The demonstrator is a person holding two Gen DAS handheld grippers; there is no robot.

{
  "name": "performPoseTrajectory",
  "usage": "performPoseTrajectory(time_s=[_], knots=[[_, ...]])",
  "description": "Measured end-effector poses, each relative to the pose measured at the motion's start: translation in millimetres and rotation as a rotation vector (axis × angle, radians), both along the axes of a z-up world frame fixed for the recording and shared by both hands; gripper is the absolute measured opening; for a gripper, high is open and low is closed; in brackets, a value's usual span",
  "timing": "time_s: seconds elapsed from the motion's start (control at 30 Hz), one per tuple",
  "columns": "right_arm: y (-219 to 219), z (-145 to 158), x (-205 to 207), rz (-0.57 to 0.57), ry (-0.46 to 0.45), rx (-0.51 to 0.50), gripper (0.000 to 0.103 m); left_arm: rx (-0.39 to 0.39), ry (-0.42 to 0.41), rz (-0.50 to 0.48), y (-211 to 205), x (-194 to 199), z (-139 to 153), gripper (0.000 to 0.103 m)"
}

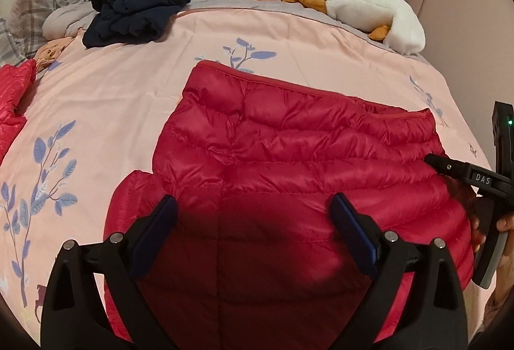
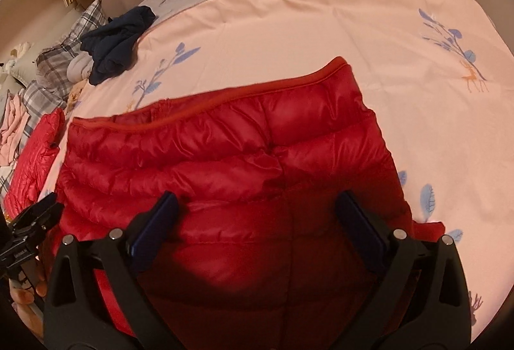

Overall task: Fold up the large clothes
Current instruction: 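Lay the folded jacket flat on the bed and open both tools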

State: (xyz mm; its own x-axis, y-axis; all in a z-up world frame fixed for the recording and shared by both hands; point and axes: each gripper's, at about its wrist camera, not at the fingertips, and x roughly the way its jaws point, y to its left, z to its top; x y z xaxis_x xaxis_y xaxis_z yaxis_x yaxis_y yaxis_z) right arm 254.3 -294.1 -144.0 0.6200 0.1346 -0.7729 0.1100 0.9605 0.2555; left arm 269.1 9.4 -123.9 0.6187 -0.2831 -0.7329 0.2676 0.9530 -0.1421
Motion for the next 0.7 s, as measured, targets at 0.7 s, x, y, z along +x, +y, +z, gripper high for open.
performPoseTrajectory(time_s=[0.7], knots=[[-0.9, 40.3, -82.4, 0.005, -0.127, 0.023, 0.101, -0.012, -0.038, -0.007, 16.8, -44.6, 7.2, 0.102]])
